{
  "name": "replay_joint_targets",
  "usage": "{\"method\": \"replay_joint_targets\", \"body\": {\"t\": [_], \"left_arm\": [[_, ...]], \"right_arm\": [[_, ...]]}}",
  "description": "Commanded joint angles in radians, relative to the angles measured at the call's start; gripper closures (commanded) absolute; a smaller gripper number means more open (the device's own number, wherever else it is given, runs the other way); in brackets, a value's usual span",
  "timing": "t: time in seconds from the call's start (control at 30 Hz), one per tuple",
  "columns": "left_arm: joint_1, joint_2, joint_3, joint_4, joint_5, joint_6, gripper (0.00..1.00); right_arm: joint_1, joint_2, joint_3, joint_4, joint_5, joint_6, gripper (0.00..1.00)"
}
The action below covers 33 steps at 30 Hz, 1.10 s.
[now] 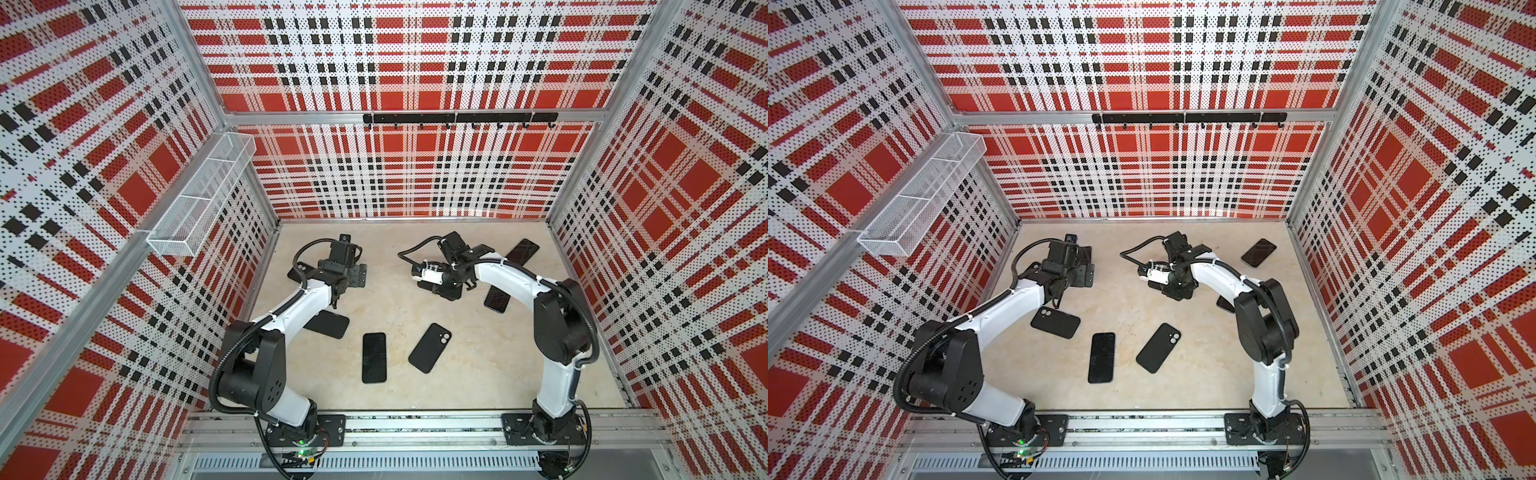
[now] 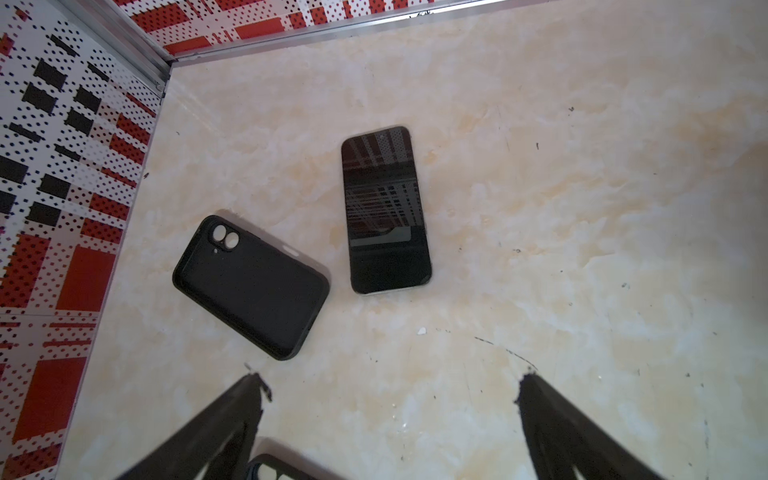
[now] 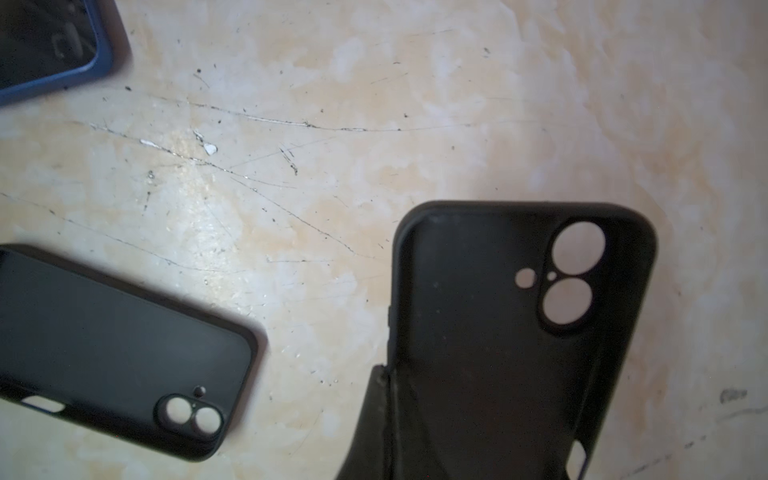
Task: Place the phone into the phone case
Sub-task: 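Carry the black case toward the table center and release it with the right gripper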
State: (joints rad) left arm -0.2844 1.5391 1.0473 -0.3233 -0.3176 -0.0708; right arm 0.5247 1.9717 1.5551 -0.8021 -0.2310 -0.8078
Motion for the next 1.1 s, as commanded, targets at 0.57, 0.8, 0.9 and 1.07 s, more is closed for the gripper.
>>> {"method": "replay_joint_targets", "body": {"t": [0.57,0.8,0.9,1.07], "left_arm": [[0.029,0.013,0.016,-0.001,0.035,-0.017,0.02],[0.029,0.016,0.017,-0.002,0.036,-0.017,0.02],[0.029,0.014,0.017,-0.002,0.034,-0.017,0.02],[0.029,0.009,0.016,-0.002,0.026,-0.013,0.02]], "right_arm": [[0.040,0.238,0.162,-0.094,0.102,-0.124,0.97],[0.041,0.217,0.169,-0.083,0.081,-0.123,0.47],[0.040,0.194,0.178,-0.081,0.085,-0.103,0.46],[0.038,0.106,0.162,-0.044,0.103,0.021,0.34]]}}
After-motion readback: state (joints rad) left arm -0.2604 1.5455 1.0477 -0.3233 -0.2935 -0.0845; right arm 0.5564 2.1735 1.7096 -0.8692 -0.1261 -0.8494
